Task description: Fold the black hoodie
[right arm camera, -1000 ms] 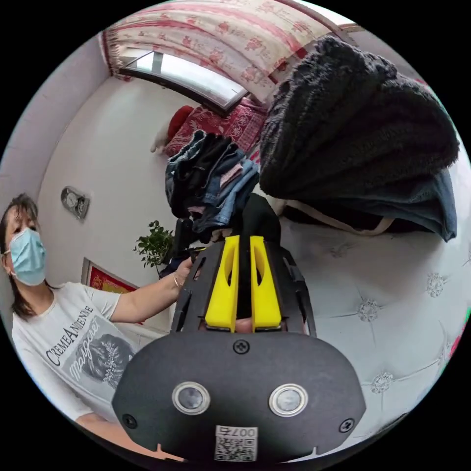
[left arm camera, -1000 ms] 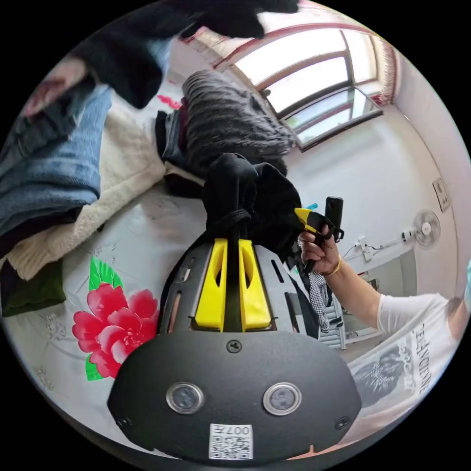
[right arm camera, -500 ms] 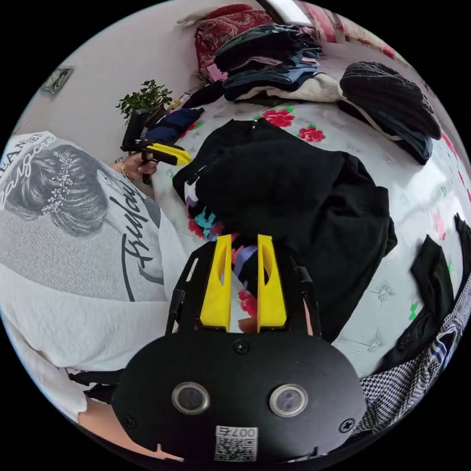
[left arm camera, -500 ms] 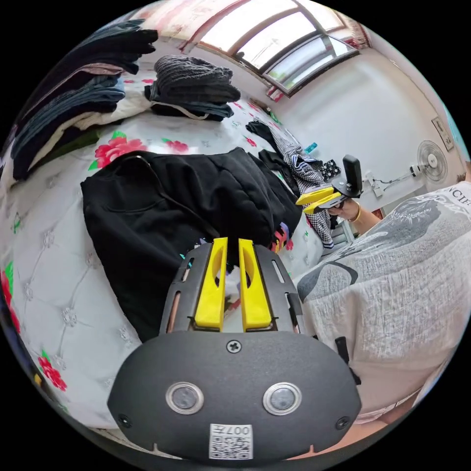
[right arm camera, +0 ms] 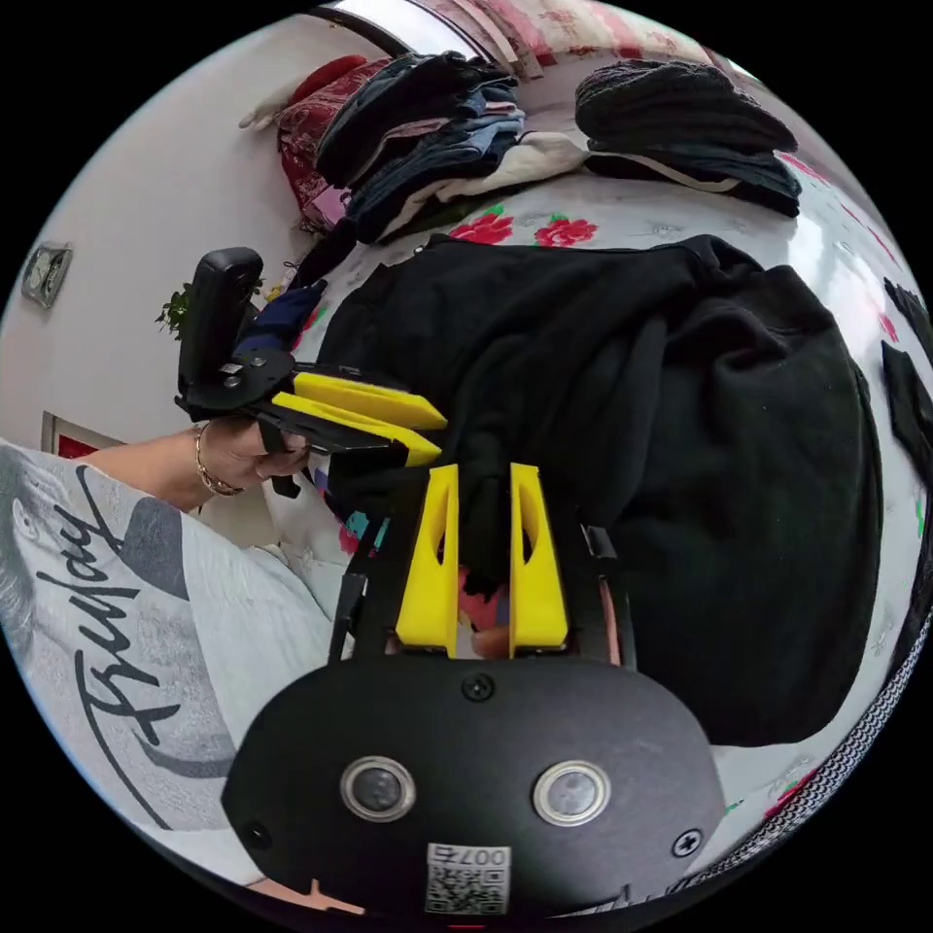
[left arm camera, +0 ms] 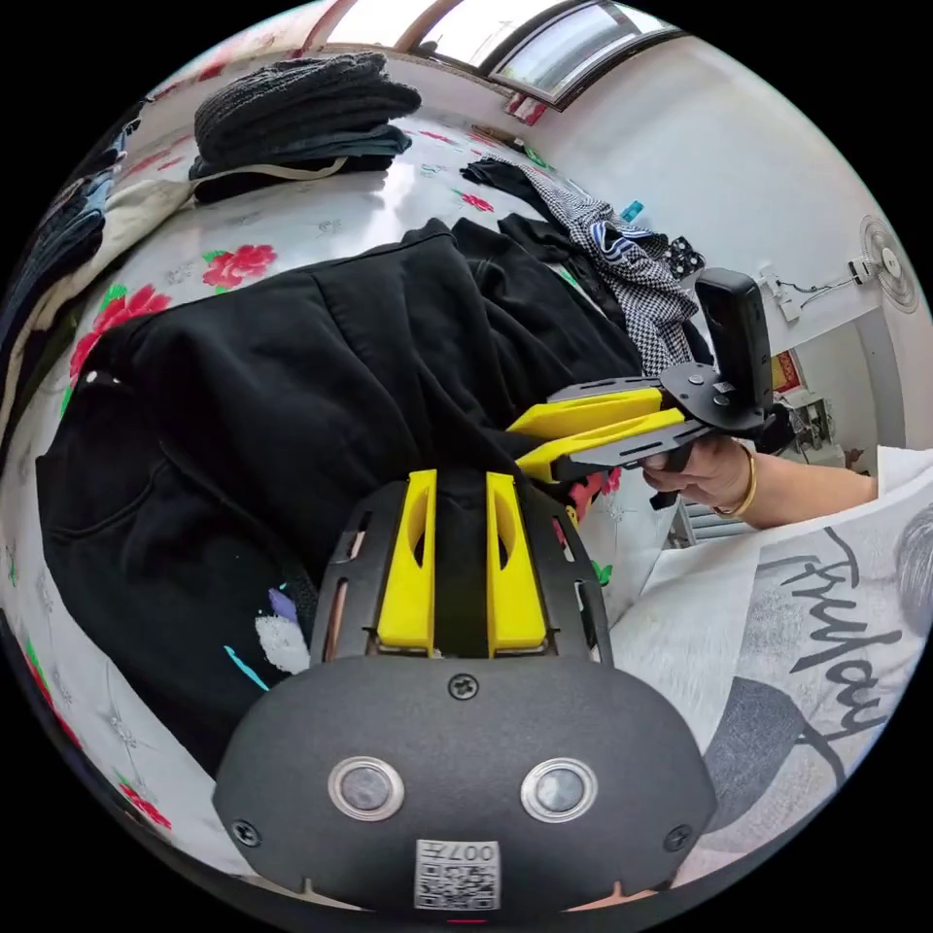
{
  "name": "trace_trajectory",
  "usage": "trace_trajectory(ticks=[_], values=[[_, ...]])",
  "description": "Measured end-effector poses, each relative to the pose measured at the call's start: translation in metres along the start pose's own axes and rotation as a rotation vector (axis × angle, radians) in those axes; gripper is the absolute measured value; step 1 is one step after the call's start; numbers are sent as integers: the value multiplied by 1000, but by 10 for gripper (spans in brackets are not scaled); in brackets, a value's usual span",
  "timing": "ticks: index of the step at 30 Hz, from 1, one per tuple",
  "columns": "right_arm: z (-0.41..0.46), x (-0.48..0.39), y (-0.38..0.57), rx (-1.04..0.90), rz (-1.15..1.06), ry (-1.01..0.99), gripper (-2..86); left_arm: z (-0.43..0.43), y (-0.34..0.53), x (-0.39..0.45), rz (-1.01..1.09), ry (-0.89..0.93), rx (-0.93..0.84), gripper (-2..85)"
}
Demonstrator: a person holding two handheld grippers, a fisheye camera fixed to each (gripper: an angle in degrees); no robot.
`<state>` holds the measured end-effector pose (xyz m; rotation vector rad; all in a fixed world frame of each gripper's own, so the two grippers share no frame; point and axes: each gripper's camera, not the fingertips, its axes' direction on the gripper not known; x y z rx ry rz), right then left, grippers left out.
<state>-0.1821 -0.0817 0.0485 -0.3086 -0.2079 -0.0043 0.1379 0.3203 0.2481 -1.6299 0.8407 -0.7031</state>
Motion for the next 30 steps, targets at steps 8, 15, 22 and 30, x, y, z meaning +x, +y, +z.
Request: trace_trajectory(ticks=[8, 15, 22, 30], values=[[-143, 101, 135, 541, 658, 105, 111, -64, -7, 35, 65, -41, 157, 60], [-100, 169, 201, 635, 982, -285, 112, -3, -12, 32, 3, -17, -20, 60], [-103, 178, 140, 627, 928, -342, 62, -28, -13, 14, -20, -17, -23, 57], [-132, -96, -70, 277, -255, -7, 46, -81, 11, -30, -111, 36, 182, 34]])
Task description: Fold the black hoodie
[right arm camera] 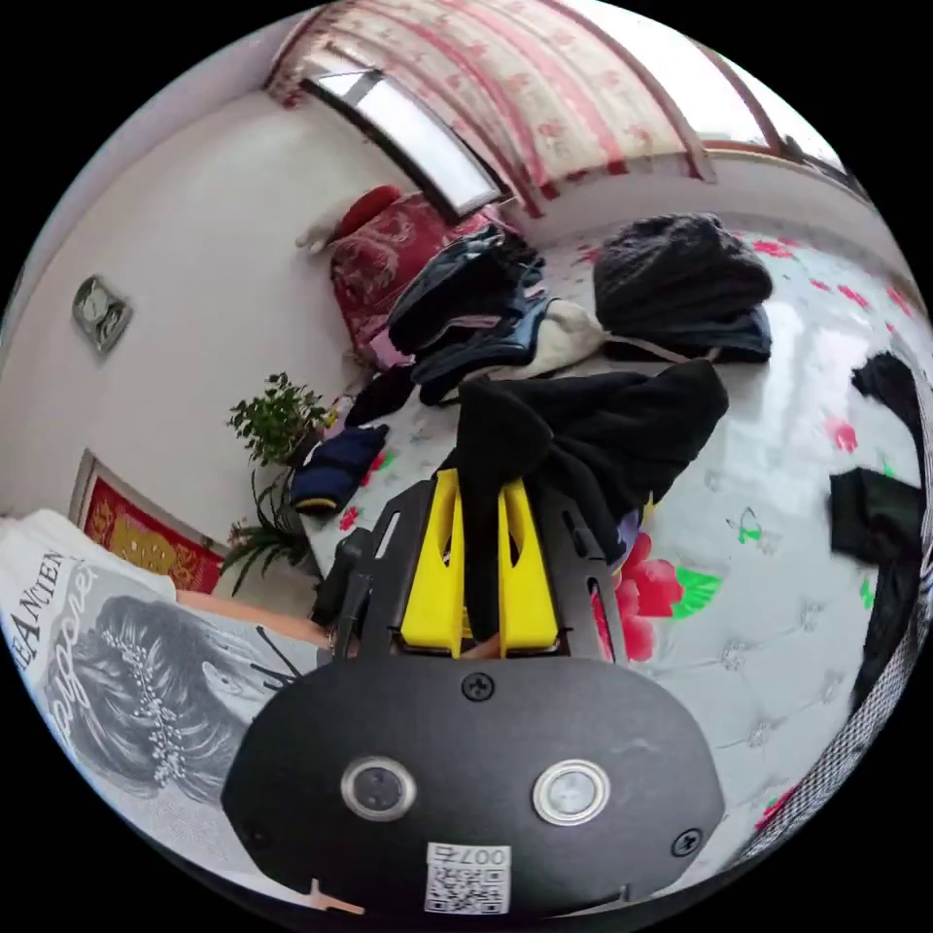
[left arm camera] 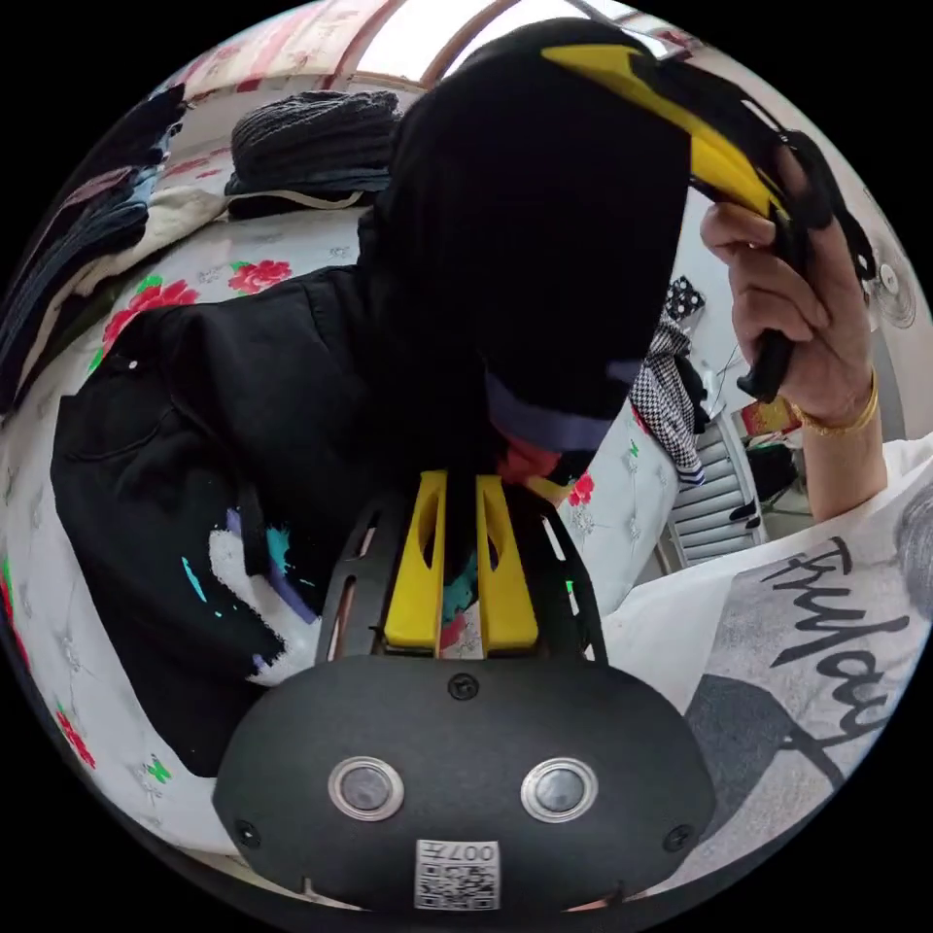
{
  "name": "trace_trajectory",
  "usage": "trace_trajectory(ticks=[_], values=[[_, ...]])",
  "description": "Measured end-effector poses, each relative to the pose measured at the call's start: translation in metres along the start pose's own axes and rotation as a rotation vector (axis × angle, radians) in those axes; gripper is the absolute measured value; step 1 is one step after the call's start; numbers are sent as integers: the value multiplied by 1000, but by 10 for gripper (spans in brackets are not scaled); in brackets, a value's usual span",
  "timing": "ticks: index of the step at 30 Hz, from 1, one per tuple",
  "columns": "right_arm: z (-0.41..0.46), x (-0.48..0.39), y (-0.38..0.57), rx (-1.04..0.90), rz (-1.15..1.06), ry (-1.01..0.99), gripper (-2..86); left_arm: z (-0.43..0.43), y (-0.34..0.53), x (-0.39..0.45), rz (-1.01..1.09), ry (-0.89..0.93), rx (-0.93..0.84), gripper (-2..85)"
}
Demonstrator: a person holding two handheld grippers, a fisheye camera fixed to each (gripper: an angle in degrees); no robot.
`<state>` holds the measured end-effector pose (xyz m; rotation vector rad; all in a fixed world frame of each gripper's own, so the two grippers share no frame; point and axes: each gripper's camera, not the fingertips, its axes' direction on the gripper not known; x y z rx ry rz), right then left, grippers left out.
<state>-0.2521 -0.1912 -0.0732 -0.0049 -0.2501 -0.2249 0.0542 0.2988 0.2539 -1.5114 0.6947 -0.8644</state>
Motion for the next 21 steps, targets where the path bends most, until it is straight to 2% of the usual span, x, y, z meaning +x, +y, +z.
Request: trace_trajectory(ticks=[3, 4, 6, 7, 9, 10, 13, 16, 19, 21], values=[[76, -85, -11, -181, -353, -136, 55, -37, 27, -54, -175, 184, 70, 24], [95, -94, -9, -231, -379, -181, 58, -46, 51, -77, -257, 262, 83, 17], [163, -97, 0, -313, -313, -299, 65, -59, 97, -114, -405, 386, 95, 5], [185, -93, 4, -377, -285, -340, 66, -72, 129, -130, -484, 379, 95, -1], [263, -79, 29, -651, -189, -425, 71, -101, 177, -147, -588, 303, 143, -2], [273, -76, 36, -683, -178, -435, 72, -121, 207, -157, -659, 289, 189, 0], [261, -74, 33, -628, -146, -518, 79, -165, 256, -180, -797, 231, 295, 26], [209, -65, 8, -455, -151, -541, 91, -204, 262, -199, -818, 177, 372, 61], [148, -11, -11, -258, 18, -482, 107, -240, 243, -218, -747, 171, 454, 91], [106, 54, 1, -127, 220, -397, 120, -250, 223, -234, -691, 169, 427, 106]])
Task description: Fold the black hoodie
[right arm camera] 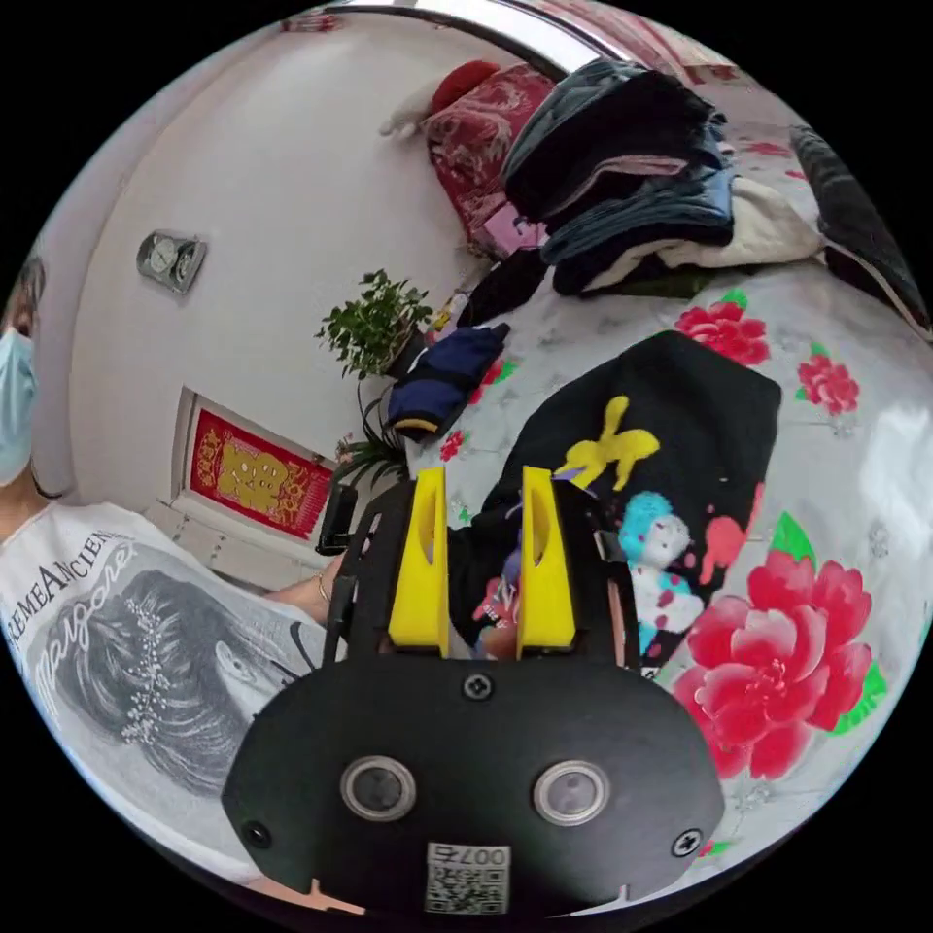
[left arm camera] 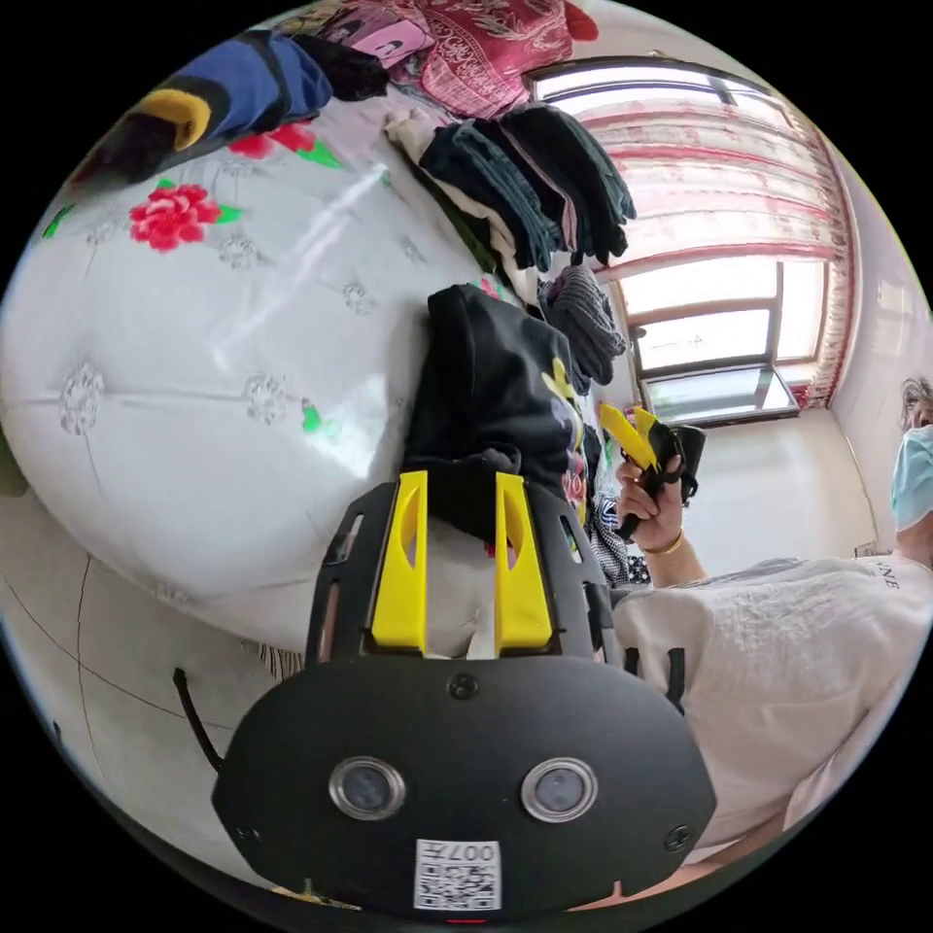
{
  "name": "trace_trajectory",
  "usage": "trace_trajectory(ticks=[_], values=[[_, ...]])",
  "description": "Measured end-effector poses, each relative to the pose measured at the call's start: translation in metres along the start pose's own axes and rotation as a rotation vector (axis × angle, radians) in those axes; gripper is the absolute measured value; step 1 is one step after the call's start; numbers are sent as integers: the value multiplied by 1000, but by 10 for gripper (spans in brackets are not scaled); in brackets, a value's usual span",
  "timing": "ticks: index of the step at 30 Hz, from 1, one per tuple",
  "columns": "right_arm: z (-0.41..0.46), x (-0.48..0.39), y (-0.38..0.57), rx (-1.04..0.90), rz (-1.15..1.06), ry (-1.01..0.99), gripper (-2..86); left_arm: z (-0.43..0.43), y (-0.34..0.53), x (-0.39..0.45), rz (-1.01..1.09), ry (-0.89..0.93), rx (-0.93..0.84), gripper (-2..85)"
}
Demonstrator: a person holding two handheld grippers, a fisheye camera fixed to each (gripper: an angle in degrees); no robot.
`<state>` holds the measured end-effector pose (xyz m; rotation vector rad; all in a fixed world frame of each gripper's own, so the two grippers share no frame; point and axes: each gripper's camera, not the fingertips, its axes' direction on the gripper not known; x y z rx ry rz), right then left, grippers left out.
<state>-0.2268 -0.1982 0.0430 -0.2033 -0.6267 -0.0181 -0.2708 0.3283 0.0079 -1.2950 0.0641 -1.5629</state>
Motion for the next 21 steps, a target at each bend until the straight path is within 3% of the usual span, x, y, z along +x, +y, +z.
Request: trace_trajectory(ticks=[2, 4, 6, 13, 15, 21], values=[[-31, 42, 15, 39, 167, 38, 132, 3, -35, 0, 34, -11, -84, 129], [-51, 80, 37, 61, 331, 14, 142, -15, -53, 5, 86, -12, -59, 134], [-64, 108, 67, 110, 442, -101, 151, -25, -66, 7, 125, -35, -48, 139], [-15, 135, 81, -25, 490, -241, 164, 82, -104, -21, 130, 91, -363, 174], [0, 146, 78, -36, 518, -366, 152, 99, -108, -22, 138, 124, -395, 163], [-33, 119, 56, -11, 417, -361, 116, 115, -117, -9, 140, 381, -435, 110]])
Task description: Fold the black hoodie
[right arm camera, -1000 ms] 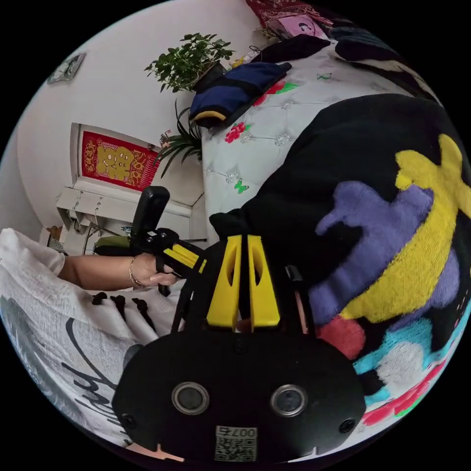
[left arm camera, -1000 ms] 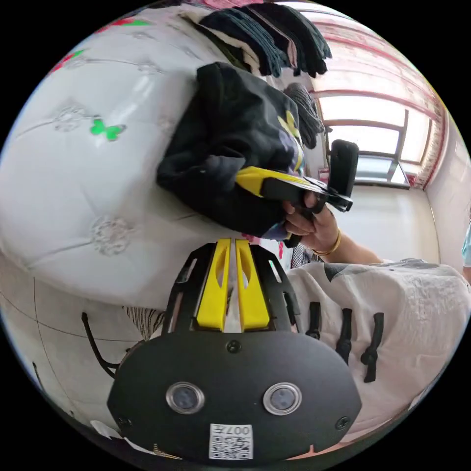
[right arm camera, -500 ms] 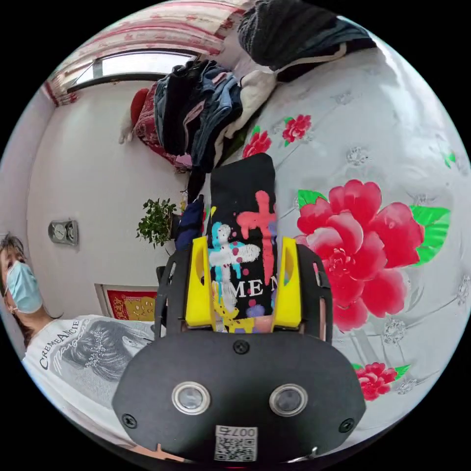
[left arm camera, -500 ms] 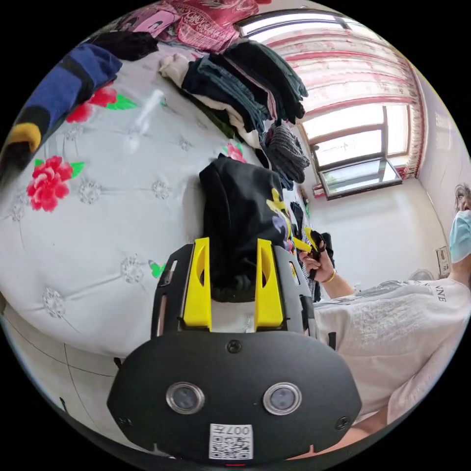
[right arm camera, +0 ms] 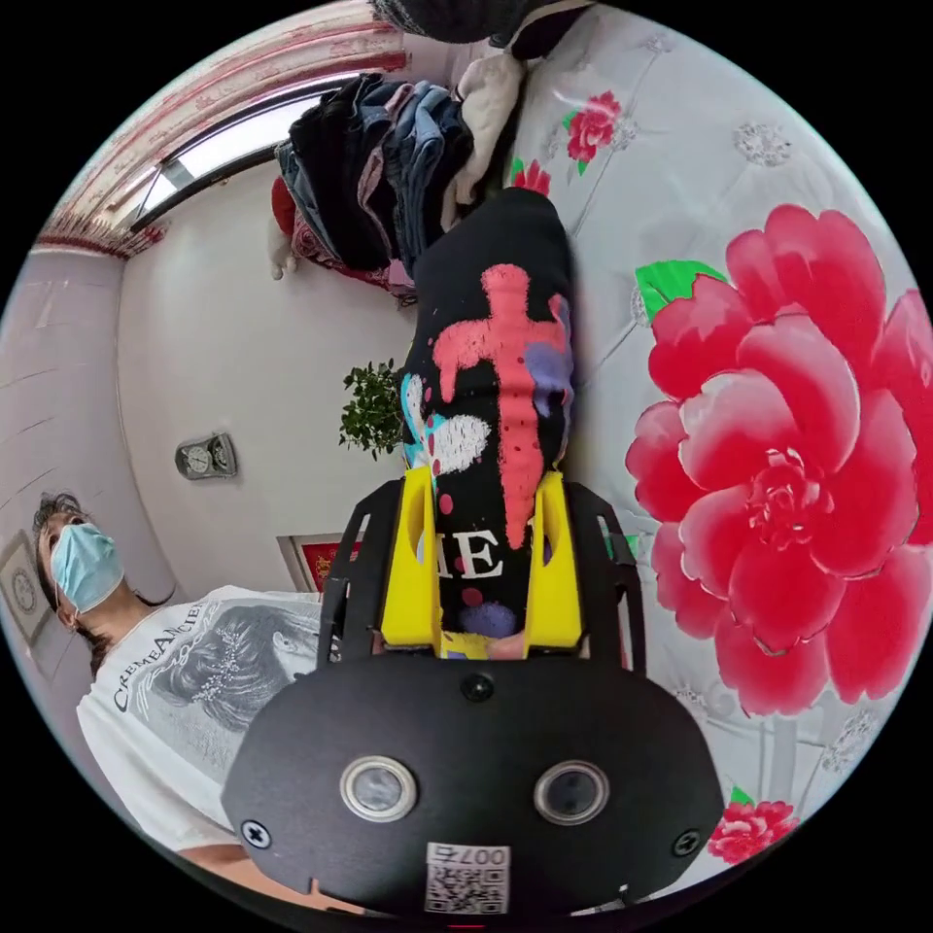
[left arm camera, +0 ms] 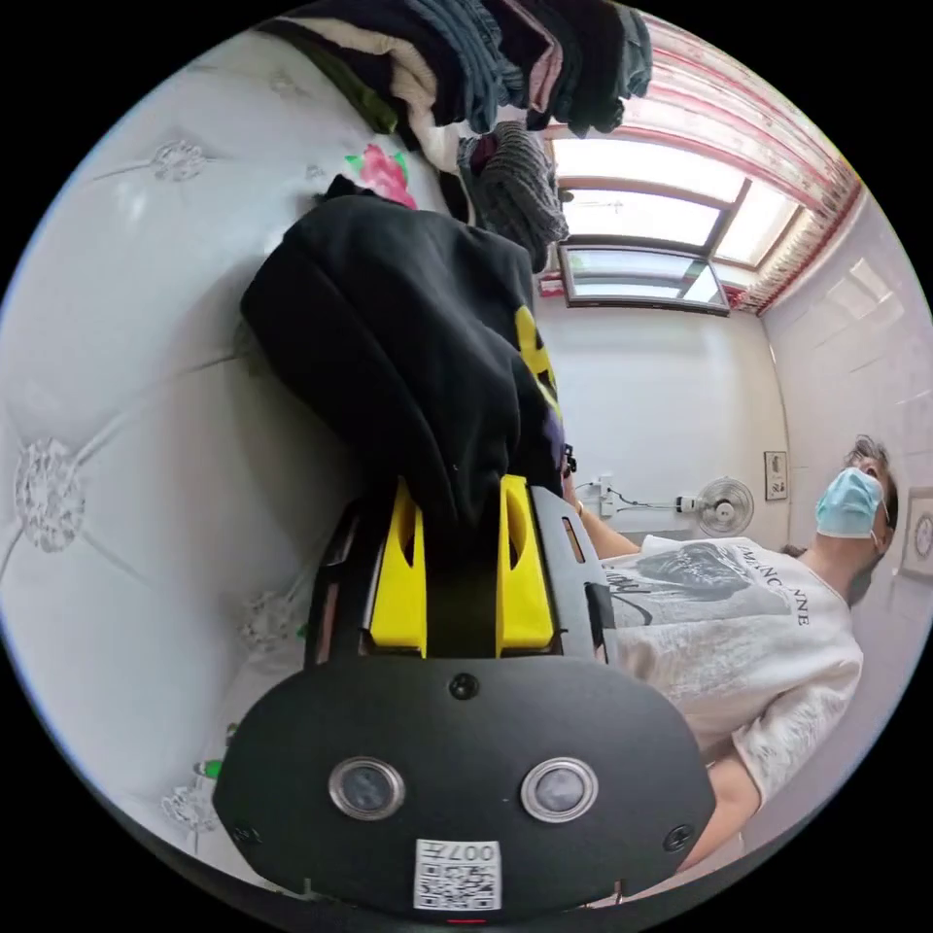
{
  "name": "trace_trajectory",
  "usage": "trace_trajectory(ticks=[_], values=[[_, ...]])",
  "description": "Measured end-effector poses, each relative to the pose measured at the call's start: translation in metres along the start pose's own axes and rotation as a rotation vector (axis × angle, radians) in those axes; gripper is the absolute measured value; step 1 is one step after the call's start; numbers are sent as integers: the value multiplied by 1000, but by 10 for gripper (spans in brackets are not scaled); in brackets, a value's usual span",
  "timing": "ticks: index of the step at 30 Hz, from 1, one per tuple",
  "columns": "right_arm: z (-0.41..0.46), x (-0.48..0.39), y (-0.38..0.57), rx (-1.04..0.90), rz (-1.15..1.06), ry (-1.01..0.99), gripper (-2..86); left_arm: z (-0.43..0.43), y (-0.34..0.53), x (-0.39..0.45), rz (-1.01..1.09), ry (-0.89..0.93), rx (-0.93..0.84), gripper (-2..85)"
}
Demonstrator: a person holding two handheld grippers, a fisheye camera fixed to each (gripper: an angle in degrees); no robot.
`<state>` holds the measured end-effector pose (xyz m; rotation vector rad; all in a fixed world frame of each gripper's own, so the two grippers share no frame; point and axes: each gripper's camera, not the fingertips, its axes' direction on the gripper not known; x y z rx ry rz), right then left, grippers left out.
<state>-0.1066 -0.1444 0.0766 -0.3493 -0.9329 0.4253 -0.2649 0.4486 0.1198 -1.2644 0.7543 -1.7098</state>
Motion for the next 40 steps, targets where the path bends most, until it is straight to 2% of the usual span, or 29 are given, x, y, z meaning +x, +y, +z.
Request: trace_trajectory(ticks=[7, 11, 14, 17, 20, 21, 23, 27, 29, 31, 33, 35, 37, 39, 40], values=[[-84, -104, -48, 129, -253, -78, 104, 40, -119, 161, 399, -19, 16, 104], [-155, -211, -117, 233, -474, 7, 105, 71, -241, 269, 583, -107, 29, 106], [-201, -265, -182, 340, -539, 68, 111, 96, -320, 315, 619, -195, 70, 109], [-238, -274, -262, 482, -477, 127, 117, 145, -422, 332, 550, -507, 226, 112], [-248, -230, -325, 647, -250, 321, 123, 208, -453, 285, 454, -726, 240, 97], [-241, -202, -346, 656, -152, 427, 125, 225, -455, 270, 444, -749, 212, 99], [-225, -161, -365, 651, -107, 481, 127, 293, -450, 205, 415, -805, 59, 98], [-208, -131, -374, 695, -192, 279, 131, 370, -429, 150, 494, -962, -125, 93], [-199, -139, -367, 698, -253, 323, 130, 398, -401, 139, 587, -1031, -173, 84], [-187, -147, -351, 672, -322, 403, 128, 410, -372, 129, 593, -1018, -206, 84], [-173, -143, -304, 637, -395, 520, 127, 417, -333, 114, 578, -969, -237, 87], [-167, -123, -252, 623, -377, 636, 127, 426, -266, 85, 526, -965, -306, 89], [-167, -91, -191, 622, -282, 791, 127, 430, -208, 63, 481, -982, -375, 89], [-174, -48, -99, 653, -76, 1101, 129, 429, -151, 44, 401, -1004, -428, 88], [-177, -40, -77, 656, -15, 1185, 129, 427, -116, 34, 346, -1006, -455, 87]])
